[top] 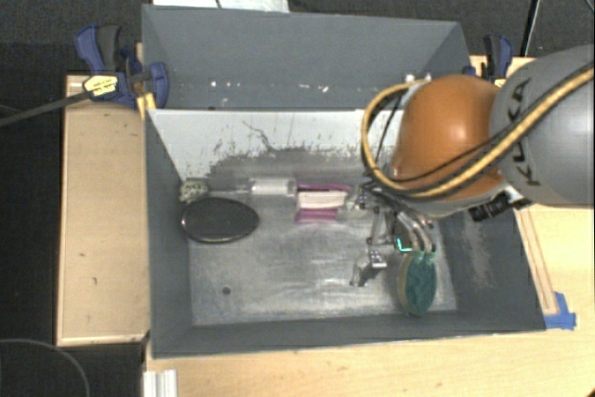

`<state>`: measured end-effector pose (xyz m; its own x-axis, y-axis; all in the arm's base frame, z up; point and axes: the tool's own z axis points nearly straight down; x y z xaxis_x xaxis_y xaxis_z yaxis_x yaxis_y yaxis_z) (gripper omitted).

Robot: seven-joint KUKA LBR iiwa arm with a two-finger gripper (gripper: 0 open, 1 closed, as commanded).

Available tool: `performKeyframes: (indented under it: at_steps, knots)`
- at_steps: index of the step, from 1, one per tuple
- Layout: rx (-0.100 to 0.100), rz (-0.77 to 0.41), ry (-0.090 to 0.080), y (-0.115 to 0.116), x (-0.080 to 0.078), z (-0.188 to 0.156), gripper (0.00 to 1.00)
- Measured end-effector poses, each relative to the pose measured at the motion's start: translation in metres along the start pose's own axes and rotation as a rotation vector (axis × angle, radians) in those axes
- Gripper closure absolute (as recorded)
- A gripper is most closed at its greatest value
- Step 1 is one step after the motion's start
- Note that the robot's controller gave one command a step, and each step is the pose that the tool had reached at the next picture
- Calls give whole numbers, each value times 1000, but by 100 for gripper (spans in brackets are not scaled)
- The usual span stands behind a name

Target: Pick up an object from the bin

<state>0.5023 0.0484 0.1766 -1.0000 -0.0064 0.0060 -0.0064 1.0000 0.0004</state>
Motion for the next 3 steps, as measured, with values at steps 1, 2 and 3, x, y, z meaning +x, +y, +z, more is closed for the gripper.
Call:
performKeyframes:
  at_steps: [1,2,3]
  knots:
    - [-2,114,-14,17,-8,105,0]
    - [5,-461,-10,-144,-9,76,0]
    - [2,-413,-7,-194,28,76,0]
